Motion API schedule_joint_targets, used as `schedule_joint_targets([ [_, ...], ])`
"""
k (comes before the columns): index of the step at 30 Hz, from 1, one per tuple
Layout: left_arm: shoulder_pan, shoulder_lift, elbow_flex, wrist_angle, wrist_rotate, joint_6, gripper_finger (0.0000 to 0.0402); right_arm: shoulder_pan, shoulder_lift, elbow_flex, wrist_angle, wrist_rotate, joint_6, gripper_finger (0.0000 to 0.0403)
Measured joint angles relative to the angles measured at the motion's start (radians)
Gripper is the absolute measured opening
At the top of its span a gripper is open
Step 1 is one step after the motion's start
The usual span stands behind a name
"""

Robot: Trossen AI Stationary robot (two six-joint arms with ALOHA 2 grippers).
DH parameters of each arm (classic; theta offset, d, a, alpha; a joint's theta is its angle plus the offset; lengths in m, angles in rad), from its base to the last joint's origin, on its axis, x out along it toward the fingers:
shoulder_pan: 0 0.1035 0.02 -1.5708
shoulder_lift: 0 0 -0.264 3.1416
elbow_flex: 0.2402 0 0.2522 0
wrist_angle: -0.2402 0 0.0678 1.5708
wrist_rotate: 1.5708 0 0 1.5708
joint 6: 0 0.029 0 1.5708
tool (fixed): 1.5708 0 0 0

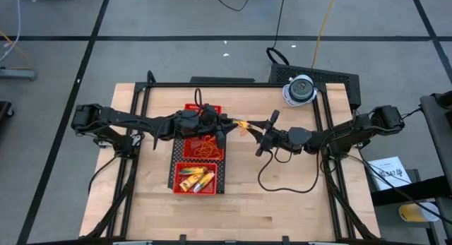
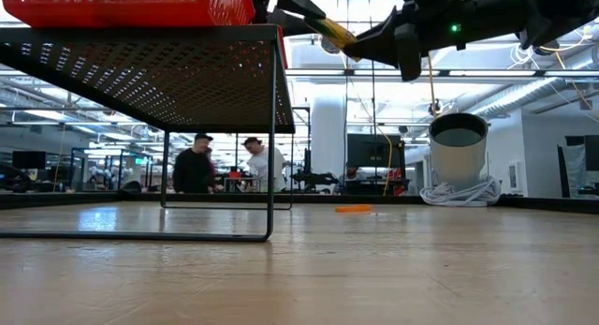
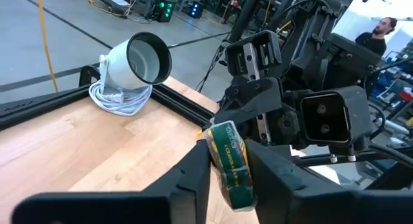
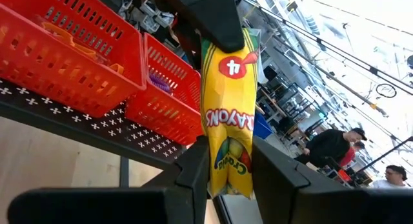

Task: Pick & Place Office Desk Supplies
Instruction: Put the yellow pack of crayon into the bottom red basket on the shelf

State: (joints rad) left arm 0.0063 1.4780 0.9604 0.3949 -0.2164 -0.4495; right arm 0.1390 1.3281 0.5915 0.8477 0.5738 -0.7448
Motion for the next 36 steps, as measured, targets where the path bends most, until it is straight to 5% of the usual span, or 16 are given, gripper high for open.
schedule_joint_targets([
  [5,0.000,-0.002,0.000,0.000,0.000,0.035,0.0069,0.015,-0.001,0.000,0.002,0.048,0.032,0.0110],
  [12,0.000,-0.075,-0.003,-0.035,0.039,0.093,0.0059,0.092,-0.056,0.000,-0.015,0.313,0.131,0.0171],
  [19,-0.038,-0.204,-0.029,-0.112,0.079,0.089,0.0054,0.108,-0.175,-0.091,-0.066,0.340,0.265,0.0215],
  [29,-0.261,-0.385,-0.207,-0.077,0.047,0.082,0.0050,0.096,-0.333,-0.214,-0.024,0.339,0.291,0.0210],
  [36,-0.491,-0.495,-0.302,-0.144,-0.015,0.231,0.0052,0.086,-0.335,-0.230,0.000,0.334,0.290,0.0210],
])
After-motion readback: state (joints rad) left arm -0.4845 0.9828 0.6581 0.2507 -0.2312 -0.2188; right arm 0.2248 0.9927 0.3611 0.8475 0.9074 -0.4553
